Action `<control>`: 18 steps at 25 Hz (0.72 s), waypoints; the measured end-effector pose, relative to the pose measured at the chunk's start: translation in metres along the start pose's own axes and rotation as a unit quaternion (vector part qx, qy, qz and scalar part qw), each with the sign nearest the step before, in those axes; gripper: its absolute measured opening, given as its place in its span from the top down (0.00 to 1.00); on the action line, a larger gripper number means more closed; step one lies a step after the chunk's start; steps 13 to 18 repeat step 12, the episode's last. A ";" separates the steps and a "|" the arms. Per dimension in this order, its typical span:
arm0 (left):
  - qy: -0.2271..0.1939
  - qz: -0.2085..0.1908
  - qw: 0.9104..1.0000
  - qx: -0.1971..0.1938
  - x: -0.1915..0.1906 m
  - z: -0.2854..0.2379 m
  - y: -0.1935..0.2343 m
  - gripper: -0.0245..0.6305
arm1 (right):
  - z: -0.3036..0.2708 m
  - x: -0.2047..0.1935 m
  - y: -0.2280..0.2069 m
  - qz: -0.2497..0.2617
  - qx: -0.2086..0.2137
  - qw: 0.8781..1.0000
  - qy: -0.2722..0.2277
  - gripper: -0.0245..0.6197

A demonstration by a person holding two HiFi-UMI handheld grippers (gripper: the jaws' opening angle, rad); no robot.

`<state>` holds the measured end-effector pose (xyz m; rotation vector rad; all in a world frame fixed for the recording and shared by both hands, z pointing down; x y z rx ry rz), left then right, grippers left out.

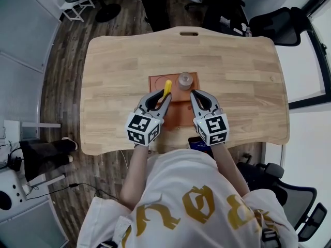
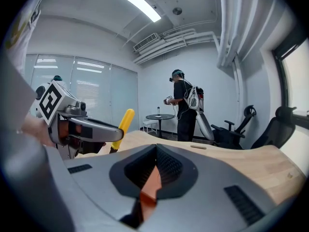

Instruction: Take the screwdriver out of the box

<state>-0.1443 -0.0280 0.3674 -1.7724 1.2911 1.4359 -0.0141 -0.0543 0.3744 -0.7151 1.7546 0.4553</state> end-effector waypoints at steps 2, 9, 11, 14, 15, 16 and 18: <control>-0.001 0.000 1.000 0.000 0.001 0.001 -0.001 0.84 | 0.000 0.001 0.001 0.002 0.002 1.000 0.000 0.95; 0.000 -0.004 1.000 -0.001 0.001 0.002 -0.006 0.84 | 0.000 -0.002 0.004 0.003 0.009 1.000 0.001 0.95; -0.002 -0.005 1.000 -0.001 0.002 0.003 -0.006 0.84 | 0.000 -0.001 0.005 0.003 0.012 1.000 -0.001 0.95; -0.003 -0.006 1.000 -0.001 0.002 0.004 -0.007 0.84 | 0.000 0.000 0.006 0.003 0.013 1.000 -0.003 0.95; -0.003 -0.006 1.000 -0.001 0.002 0.004 -0.007 0.84 | 0.000 0.000 0.006 0.003 0.013 1.000 -0.003 0.95; -0.003 -0.006 1.000 -0.001 0.002 0.004 -0.007 0.84 | 0.000 0.000 0.006 0.003 0.013 1.000 -0.003 0.95; -0.003 -0.006 1.000 -0.001 0.002 0.004 -0.007 0.84 | 0.000 0.000 0.006 0.003 0.013 1.000 -0.003 0.95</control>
Point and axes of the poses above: the fingertips, and each gripper's own axes: z backward along the fingers, y to its left, x out of its top, the point moved 4 cm from there along z, backward along the fingers, and after that the axes turned 4 degrees about x, right-handed, at the moved point
